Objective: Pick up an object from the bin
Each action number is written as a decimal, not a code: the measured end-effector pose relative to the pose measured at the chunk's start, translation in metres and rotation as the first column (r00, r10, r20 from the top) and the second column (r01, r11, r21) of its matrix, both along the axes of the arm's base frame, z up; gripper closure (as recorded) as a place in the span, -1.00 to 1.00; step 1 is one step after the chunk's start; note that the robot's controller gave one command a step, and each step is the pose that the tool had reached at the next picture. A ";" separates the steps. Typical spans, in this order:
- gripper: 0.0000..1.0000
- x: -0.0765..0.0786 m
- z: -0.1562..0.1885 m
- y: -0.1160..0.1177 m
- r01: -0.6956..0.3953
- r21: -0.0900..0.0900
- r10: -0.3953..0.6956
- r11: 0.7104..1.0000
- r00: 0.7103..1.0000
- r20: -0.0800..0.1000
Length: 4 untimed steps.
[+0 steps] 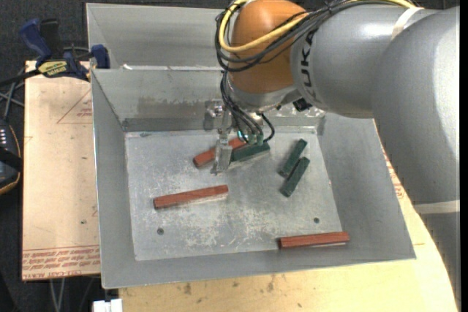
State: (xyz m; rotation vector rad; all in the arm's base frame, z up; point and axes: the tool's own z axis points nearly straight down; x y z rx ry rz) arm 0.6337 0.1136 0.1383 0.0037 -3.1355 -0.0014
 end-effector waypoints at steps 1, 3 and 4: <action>-1.00 0.002 0.004 0.000 0.002 0.001 -0.002 1.000 1.000 0.007; -1.00 0.001 -0.031 -0.020 0.061 -0.001 -0.061 0.998 0.998 0.005; -1.00 0.011 -0.023 -0.029 -0.217 0.000 0.217 0.976 0.976 0.009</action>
Offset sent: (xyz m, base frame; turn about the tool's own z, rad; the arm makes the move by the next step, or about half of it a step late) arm -0.0010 -0.0261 -0.0428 0.1867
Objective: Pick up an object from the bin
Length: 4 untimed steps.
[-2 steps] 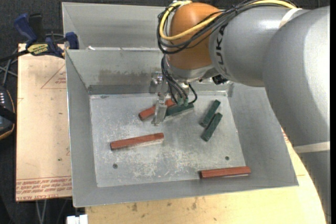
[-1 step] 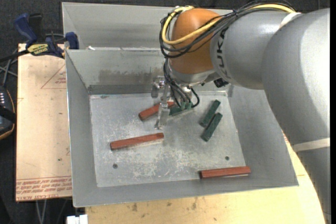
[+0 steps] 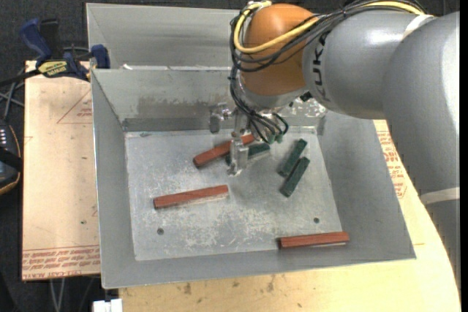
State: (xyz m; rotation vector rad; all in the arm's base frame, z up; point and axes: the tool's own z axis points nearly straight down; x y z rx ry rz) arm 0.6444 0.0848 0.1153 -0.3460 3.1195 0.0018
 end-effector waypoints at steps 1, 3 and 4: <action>-1.00 -0.002 -0.025 -0.024 0.040 0.001 -0.040 0.999 0.999 0.002; 1.00 -0.002 -0.043 -0.044 0.106 0.001 -0.106 0.994 0.994 -0.001; 1.00 -0.001 -0.040 -0.040 0.119 0.000 -0.119 0.993 0.993 -0.001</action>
Offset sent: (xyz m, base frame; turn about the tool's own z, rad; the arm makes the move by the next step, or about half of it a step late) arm -0.0023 -0.0441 -0.0433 0.1043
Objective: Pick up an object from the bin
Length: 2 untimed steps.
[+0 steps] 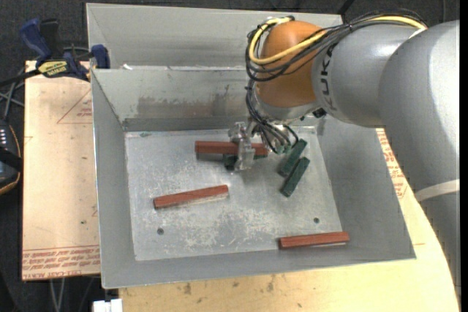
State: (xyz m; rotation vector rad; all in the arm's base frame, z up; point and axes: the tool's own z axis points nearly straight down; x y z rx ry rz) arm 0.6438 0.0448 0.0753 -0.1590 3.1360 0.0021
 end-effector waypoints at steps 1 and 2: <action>1.00 0.001 0.012 0.028 -0.006 -0.001 0.006 1.000 1.000 0.001; 1.00 0.008 0.061 0.032 -0.036 0.000 0.036 0.999 0.999 -0.003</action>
Offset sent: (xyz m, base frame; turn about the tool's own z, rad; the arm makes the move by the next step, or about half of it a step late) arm 0.0117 0.0306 0.0750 -0.0447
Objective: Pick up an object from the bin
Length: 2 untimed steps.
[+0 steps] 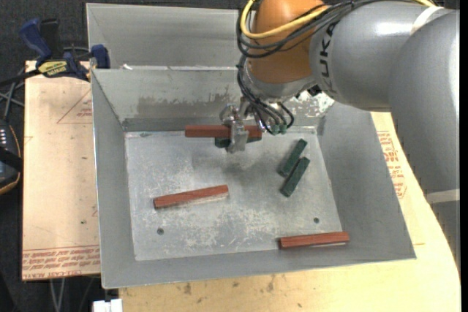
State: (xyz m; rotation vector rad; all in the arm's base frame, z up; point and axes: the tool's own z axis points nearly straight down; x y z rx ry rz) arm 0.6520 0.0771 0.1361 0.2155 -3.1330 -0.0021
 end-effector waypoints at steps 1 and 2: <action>1.00 -0.048 0.060 -0.037 -0.001 -0.001 0.001 1.000 1.000 -0.003; 1.00 -0.025 0.101 -0.015 0.019 -0.001 -0.019 1.000 1.000 -0.001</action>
Offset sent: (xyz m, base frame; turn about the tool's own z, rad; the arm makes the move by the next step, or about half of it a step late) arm -0.0141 -0.0041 0.1259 0.0295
